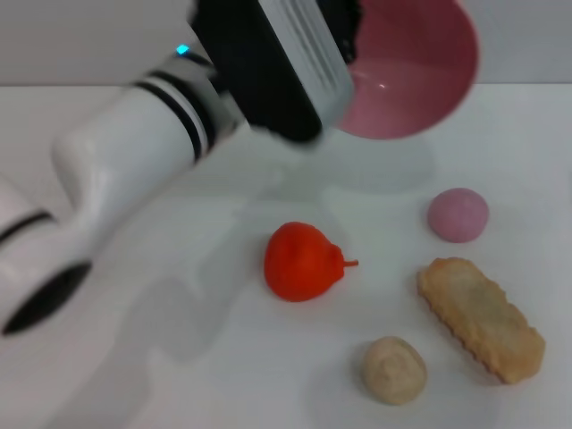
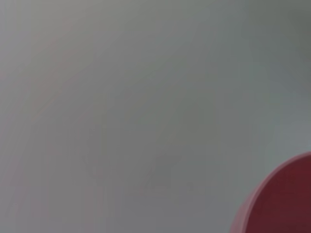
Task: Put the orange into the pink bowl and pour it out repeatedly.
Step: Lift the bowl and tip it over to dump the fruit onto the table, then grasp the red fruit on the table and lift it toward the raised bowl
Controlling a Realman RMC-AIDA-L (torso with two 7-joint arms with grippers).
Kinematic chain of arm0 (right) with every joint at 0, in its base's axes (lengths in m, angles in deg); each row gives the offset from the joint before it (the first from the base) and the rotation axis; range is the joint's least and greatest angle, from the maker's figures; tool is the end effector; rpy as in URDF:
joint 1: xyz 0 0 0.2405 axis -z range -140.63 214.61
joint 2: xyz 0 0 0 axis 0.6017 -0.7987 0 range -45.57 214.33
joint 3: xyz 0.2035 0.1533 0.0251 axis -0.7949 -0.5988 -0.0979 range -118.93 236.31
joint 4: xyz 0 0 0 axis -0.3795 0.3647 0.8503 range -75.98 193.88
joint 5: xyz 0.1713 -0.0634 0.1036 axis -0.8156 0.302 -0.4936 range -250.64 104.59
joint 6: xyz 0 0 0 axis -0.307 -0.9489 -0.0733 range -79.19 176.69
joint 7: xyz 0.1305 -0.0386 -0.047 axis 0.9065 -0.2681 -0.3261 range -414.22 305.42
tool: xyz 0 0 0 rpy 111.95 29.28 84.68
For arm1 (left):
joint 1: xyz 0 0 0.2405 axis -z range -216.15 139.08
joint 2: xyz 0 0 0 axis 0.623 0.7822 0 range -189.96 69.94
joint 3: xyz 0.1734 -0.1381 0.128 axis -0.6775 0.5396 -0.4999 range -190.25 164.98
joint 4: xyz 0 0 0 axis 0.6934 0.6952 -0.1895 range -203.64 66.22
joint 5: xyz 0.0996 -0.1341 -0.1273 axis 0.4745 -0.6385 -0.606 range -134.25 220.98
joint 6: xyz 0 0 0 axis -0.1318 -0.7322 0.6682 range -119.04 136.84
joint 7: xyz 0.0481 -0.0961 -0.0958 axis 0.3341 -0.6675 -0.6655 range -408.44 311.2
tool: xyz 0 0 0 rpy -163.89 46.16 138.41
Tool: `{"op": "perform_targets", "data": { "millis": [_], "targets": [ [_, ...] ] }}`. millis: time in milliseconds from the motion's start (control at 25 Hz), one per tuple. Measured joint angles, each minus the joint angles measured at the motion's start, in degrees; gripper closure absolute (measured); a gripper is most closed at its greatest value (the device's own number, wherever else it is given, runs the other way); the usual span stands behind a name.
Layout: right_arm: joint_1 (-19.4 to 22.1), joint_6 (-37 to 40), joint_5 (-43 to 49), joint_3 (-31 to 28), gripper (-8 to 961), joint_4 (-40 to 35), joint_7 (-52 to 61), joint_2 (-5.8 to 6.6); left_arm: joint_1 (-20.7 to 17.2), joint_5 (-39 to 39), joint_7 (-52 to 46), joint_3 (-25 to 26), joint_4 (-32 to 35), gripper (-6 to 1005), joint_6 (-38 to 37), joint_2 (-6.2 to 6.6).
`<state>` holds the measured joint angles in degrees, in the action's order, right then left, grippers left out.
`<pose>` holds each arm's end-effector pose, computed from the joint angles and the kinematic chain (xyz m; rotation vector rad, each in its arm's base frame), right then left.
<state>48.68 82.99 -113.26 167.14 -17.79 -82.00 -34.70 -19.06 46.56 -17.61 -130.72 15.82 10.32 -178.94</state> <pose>0.2731 0.2844 0.0595 -1.3351 0.5150 0.5596 -0.0628 0.3517 -0.0462 -1.9823 0.5754 -0.2404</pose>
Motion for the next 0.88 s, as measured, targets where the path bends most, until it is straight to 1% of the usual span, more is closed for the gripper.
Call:
{"op": "perform_targets", "data": {
  "millis": [40,80,120,160,200,280,360,440,520,600,720,760,840,880],
  "targets": [
    [-0.2,-0.6,0.0,0.0,367,0.0,0.0,0.00,0.7,-3.1,-4.6,2.1,1.6,953,5.4,0.05],
    [-0.4,-1.0,-0.1,0.0,367,0.0,0.0,0.00,1.5,-4.2,-7.7,3.5,2.6,953,9.8,0.19],
    [-0.6,-1.6,-0.1,0.0,367,0.0,0.0,0.00,2.7,-5.3,-12.1,5.4,4.0,953,16.2,0.41],
    [-0.7,-1.8,-0.1,0.0,367,0.0,0.0,0.00,2.7,-5.3,-12.1,5.4,4.0,953,16.2,0.41],
    [-0.7,-1.8,-0.1,0.0,367,0.0,0.0,0.00,4.1,-5.7,-16.8,7.7,5.1,953,23.3,0.51],
    [-0.9,-2.6,0.0,0.0,367,-0.3,0.0,0.00,6.0,-6.0,-22.2,10.8,5.9,953,32.7,0.55],
    [-1.1,-5.6,0.0,-0.1,367,-1.8,0.0,0.05,8.2,-6.4,-26.0,14.4,5.9,954,42.1,0.59],
    [-1.1,-7.1,0.0,-0.2,367,-2.3,0.0,0.08,10.4,-7.1,-27.5,17.5,5.0,954,49.5,0.63],
    [-1.3,-11.3,0.1,-0.5,367,-4.3,-0.1,0.12,11.9,-8.3,-27.5,20.3,3.5,954,54.5,0.66],
    [-1.4,-18.6,0.1,-1.3,367,-7.7,-0.1,0.16,12.7,-9.1,-27.3,22.9,2.3,954,58.7,0.74],
    [-2.4,-34.0,0.0,-4.2,366,-14.3,0.2,0.18,13.6,-8.8,-27.1,25.0,1.7,954,64.4,0.88],
    [-3.5,-41.1,0.0,-5.5,366,-16.5,0.7,0.20,14.0,-8.5,-27.1,25.7,1.6,954,66.2,0.91],
    [-7.6,-57.1,0.1,-9.2,366,-19.5,3.8,0.26,14.3,-8.1,-27.0,26.5,1.5,954,68.2,0.94],
    [-9.5,-61.9,0.1,-10.4,366,-19.7,5.4,0.28,14.4,-8.1,-27.0,26.7,1.5,954,68.4,0.95]
  ]
}}
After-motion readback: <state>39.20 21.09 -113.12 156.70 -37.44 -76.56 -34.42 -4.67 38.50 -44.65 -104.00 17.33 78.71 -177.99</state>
